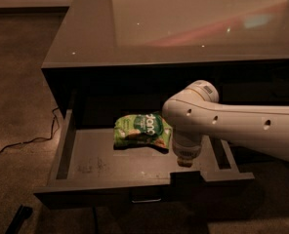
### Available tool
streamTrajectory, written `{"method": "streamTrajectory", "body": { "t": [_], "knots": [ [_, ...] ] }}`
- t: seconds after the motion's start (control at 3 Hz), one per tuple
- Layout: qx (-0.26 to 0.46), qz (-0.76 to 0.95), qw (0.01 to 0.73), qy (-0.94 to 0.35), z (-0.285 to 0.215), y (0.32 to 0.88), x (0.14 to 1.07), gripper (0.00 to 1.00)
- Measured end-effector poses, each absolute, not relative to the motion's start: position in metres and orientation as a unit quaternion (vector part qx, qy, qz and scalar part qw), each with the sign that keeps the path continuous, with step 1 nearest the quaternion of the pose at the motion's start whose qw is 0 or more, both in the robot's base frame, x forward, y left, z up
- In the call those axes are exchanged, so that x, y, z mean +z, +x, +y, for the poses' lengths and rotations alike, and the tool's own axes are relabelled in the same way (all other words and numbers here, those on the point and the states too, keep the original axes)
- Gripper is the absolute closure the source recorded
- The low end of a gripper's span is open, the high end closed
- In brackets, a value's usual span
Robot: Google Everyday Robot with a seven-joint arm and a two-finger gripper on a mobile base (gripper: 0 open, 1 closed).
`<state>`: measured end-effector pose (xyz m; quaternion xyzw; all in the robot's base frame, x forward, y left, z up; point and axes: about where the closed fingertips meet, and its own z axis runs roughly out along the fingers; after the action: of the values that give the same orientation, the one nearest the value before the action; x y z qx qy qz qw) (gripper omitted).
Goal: Open top drawer
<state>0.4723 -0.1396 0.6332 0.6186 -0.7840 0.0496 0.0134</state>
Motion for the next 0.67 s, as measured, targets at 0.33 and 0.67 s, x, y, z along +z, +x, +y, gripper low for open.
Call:
{"method": "streamTrajectory", "body": {
  "t": [0.33,0.67],
  "knots": [
    [0.05,-0.784,0.013,0.619,-0.1396,0.4723,0.6332,0.58],
    [0.05,-0.784,0.013,0.619,-0.1396,0.4723,0.6332,0.35]
  ]
}}
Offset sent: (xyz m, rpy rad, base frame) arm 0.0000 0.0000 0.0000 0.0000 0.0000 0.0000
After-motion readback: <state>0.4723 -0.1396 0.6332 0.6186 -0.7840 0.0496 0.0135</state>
